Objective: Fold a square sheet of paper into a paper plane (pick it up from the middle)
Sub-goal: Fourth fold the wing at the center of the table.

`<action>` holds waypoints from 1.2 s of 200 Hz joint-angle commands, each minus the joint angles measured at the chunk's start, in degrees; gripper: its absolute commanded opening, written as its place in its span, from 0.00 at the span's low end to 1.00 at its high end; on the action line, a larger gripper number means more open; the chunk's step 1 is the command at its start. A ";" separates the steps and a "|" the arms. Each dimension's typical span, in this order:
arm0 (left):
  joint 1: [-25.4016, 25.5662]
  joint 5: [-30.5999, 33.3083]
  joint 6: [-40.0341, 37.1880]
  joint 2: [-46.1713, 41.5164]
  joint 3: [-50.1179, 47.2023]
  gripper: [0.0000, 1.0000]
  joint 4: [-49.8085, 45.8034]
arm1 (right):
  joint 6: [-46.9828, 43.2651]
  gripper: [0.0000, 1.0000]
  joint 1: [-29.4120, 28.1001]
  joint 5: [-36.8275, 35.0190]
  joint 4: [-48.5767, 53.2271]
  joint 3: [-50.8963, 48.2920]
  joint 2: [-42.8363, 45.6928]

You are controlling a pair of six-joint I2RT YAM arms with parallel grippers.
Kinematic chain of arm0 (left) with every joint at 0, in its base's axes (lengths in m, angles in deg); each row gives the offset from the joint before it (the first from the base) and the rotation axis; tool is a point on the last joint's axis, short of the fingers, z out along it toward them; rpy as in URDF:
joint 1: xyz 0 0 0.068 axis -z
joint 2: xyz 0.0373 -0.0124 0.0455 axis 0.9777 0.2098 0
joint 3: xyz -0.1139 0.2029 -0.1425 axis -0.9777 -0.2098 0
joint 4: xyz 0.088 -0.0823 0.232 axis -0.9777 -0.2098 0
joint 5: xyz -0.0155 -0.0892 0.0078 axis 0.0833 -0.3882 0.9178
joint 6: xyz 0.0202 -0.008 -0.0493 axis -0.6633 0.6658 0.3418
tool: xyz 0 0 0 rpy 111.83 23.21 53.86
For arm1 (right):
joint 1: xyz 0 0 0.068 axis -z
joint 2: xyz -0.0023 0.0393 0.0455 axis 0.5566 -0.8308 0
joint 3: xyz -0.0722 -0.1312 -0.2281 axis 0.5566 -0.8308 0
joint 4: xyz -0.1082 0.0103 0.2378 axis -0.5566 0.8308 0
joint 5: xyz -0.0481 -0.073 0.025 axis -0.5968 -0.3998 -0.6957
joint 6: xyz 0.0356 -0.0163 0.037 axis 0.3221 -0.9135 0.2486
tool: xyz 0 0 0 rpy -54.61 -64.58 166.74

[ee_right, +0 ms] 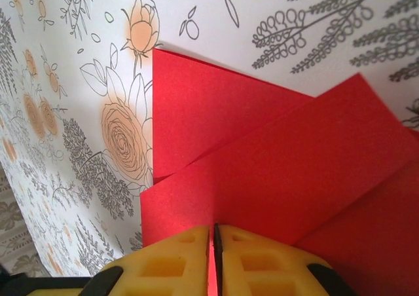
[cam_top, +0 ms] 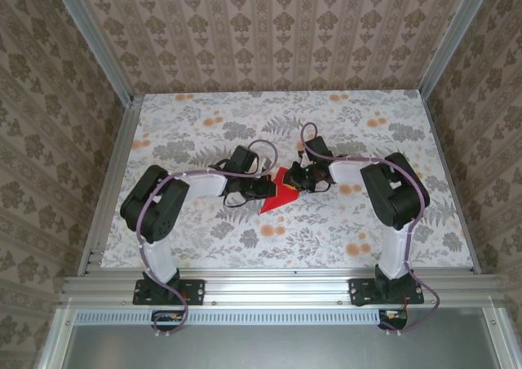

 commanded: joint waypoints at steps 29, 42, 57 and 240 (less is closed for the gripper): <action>0.34 2.13 -2.86 2.86 -0.26 0.00 -4.79 | 0.04 0.14 -1.39 0.63 1.49 -0.22 3.44; 0.43 2.56 -2.96 3.22 0.04 0.00 -5.58 | 0.11 0.14 -2.33 0.36 1.80 -0.13 3.41; 0.50 2.99 -3.23 3.40 0.26 0.00 -6.17 | 1.07 0.15 -3.12 0.20 1.87 -0.30 2.58; 1.13 4.42 -7.45 4.66 0.17 0.00 -12.46 | -0.88 0.13 13.59 -8.81 6.05 4.40 -5.01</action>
